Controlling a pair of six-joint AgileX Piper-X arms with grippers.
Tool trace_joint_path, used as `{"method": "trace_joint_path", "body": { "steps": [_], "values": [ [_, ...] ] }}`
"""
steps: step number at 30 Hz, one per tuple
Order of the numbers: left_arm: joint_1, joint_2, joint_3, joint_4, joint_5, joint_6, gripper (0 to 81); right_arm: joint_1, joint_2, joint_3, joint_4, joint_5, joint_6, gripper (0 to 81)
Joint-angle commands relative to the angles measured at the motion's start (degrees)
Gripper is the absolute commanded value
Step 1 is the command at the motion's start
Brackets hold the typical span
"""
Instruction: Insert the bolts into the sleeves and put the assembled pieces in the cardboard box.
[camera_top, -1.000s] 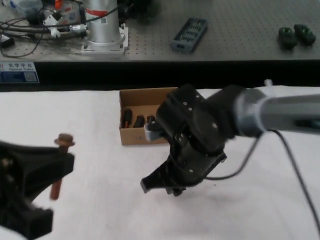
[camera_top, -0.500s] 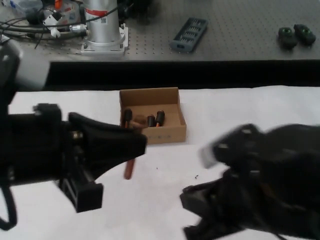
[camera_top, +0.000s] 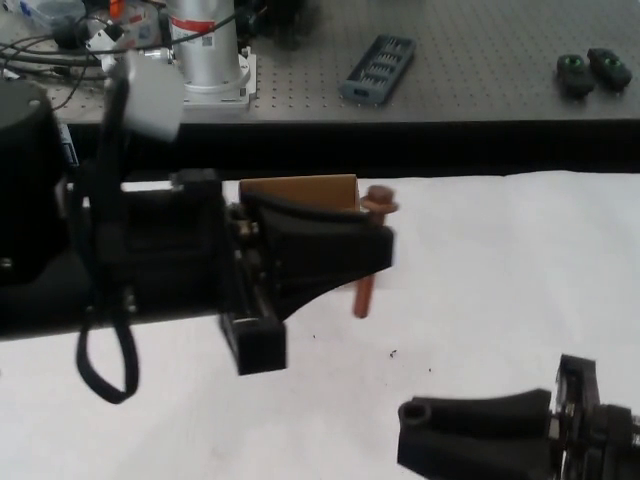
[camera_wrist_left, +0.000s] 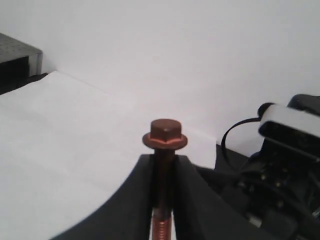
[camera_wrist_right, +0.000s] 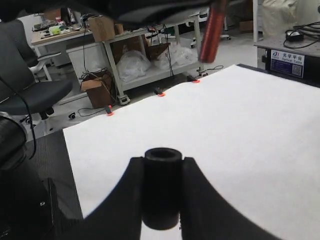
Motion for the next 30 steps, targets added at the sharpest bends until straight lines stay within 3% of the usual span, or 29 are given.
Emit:
{"method": "trace_joint_path", "body": {
  "steps": [1, 16, 30],
  "values": [
    [-2.29, 0.92, -0.37, -8.62, 3.61, -2.22, 0.6, 0.12, -0.56, 0.69, -2.86, -1.75, -0.74, 3.7],
    [-4.24, 0.9, -0.37, -8.64, 3.51, -3.7, 0.6, 0.0, 3.91, 0.47, -12.81, -1.39, -0.74, 3.7],
    [-4.24, 0.9, -0.37, -8.64, 3.74, -4.28, 0.6, -0.25, 5.51, 0.14, -18.09, 5.12, -0.74, 3.7]
  ]
}}
